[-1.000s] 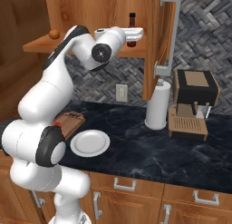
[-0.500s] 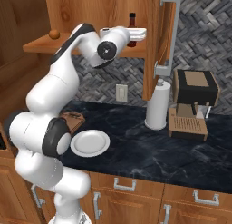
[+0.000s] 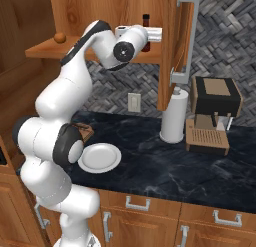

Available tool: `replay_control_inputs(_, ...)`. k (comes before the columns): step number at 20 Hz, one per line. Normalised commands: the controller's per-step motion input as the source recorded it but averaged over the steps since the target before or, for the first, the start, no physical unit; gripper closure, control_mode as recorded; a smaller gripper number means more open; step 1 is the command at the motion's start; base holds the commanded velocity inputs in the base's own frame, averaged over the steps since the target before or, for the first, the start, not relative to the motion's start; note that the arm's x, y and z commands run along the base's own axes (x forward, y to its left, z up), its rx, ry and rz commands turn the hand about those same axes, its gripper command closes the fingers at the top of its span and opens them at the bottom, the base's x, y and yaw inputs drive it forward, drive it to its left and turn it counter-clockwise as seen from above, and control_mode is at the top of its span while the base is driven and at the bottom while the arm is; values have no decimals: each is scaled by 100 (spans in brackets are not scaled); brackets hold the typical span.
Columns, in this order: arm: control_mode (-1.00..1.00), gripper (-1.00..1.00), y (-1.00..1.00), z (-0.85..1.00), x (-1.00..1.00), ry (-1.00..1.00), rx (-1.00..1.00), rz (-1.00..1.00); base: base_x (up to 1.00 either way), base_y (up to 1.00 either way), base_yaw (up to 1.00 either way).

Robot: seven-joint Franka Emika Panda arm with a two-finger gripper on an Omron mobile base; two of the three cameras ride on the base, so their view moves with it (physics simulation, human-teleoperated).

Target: Pick the steak from the plate and place it on the cutting board. Then pick the condiment bottle from the cabinet and place it next to the cutting board.

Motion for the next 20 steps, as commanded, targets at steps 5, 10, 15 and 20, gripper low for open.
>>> replay_control_inputs(5, -100, -100, 0, 26, 3, 1, 5, -1, 0, 0, 0)
replay_control_inputs(10, -100, -100, 0, 18, 3, 1, 2, -1, 0, 0, 0)
replay_control_inputs(15, -100, -100, 7, 12, 1, 3, 0, -1, 0, 0, 0)
replay_control_inputs(20, -100, -100, 14, 7, 1, 3, 0, -1, 0, 0, 0)
